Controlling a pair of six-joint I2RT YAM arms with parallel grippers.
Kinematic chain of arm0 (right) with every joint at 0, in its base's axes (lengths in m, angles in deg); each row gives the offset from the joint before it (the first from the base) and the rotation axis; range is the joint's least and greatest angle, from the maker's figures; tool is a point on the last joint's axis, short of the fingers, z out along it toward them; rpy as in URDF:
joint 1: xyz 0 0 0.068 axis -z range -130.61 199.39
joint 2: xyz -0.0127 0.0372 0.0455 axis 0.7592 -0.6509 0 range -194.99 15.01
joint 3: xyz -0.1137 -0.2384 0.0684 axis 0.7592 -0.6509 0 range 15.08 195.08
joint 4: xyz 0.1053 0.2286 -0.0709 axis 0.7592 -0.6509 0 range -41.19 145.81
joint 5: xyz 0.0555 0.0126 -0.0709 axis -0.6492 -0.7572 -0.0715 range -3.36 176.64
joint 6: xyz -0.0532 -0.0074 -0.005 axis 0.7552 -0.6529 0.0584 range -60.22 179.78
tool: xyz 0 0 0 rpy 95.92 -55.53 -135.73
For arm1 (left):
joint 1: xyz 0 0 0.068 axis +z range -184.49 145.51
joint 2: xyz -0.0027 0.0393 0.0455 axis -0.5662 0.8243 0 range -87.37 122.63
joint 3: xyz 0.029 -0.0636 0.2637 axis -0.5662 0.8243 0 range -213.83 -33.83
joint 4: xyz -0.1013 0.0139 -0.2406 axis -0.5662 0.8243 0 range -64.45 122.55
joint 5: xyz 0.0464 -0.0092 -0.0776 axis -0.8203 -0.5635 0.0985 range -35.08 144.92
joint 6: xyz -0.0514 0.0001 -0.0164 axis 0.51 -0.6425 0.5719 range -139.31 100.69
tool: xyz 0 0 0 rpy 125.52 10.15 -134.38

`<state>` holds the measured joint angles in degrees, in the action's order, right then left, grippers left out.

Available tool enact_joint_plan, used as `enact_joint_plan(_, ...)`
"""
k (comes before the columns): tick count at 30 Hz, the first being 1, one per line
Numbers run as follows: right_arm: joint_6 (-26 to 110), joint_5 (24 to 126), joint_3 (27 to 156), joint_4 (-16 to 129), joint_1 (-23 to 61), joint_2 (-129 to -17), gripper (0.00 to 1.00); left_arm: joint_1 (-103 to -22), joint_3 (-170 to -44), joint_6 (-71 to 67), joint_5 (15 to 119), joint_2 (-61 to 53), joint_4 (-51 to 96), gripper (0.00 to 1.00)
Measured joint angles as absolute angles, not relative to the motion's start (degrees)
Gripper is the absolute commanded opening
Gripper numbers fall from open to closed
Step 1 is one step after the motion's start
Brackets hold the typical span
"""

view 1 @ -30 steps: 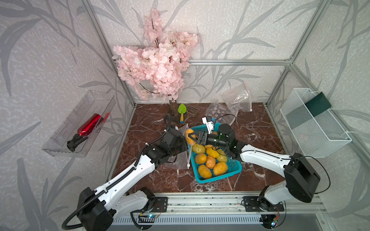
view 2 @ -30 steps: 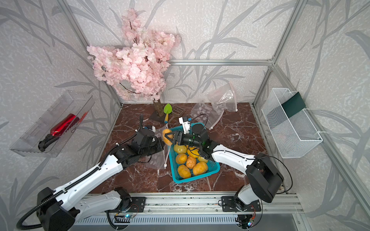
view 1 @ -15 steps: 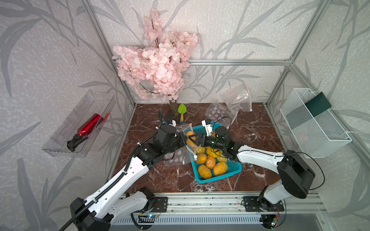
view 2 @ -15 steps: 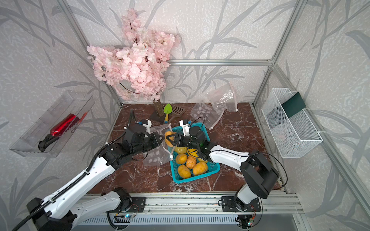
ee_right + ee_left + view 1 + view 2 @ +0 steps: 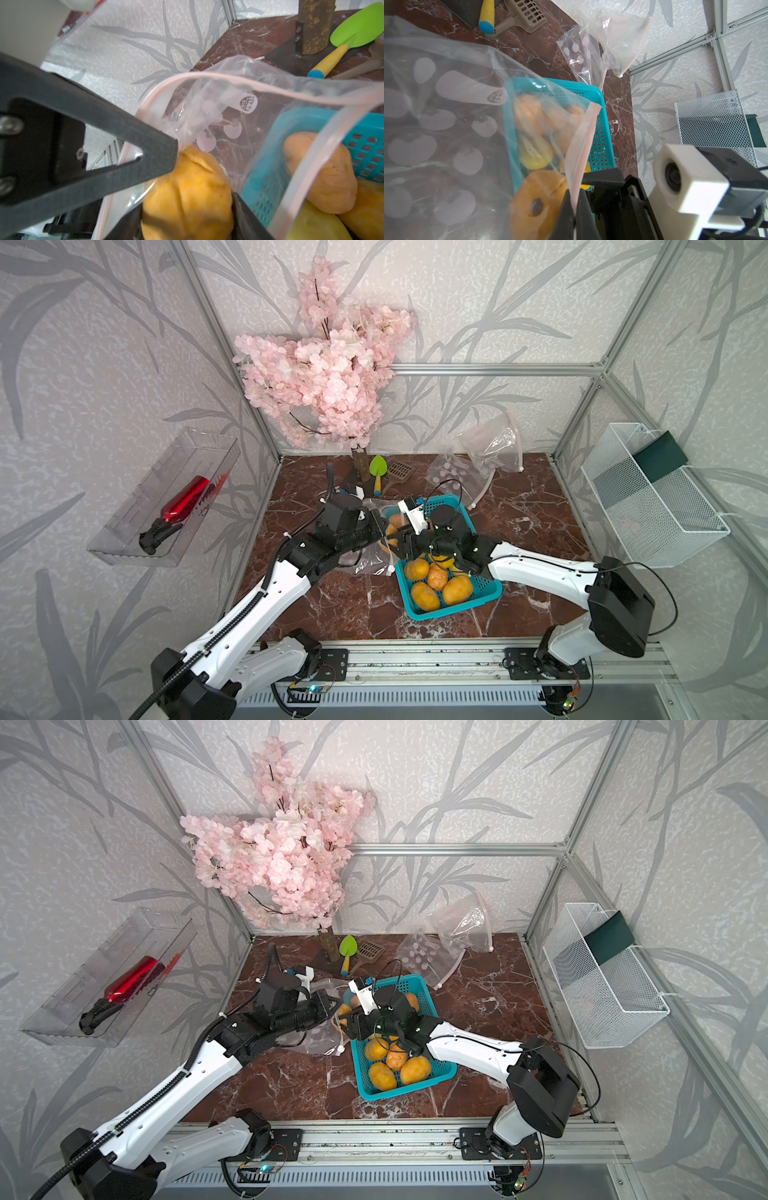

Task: Put the potatoes into a zipper bag and zip it
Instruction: Place the potato into the zipper food storage bag.

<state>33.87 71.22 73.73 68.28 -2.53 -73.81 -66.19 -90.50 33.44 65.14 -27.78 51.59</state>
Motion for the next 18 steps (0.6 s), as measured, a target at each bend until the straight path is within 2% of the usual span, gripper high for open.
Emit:
enact_joint_plan(2, 35.64, 71.25, 76.13, 66.69, -2.59, -75.51, 0.32, -65.49, -89.82, 33.44, 65.16, -28.54, 51.50, 0.00)
enact_joint_plan(7, 38.57, 71.64, 79.65, 63.87, -2.81, -78.79, 0.67, -63.11, -87.52, 33.60, 65.12, -31.49, 52.18, 0.00)
enact_joint_plan(12, 40.73, 72.69, 81.71, 60.35, -2.83, -79.75, 0.90, -59.98, -85.25, 34.58, 65.22, -34.55, 53.25, 0.00)
enact_joint_plan(15, 42.09, 73.10, 83.41, 58.40, -2.81, -80.01, 0.99, -57.36, -84.86, 34.76, 65.51, -34.90, 54.54, 0.00)
enact_joint_plan(18, 43.24, 73.15, 84.66, 56.94, -2.81, -80.12, 1.00, -55.41, -84.20, 34.73, 65.60, -35.58, 54.89, 0.00)
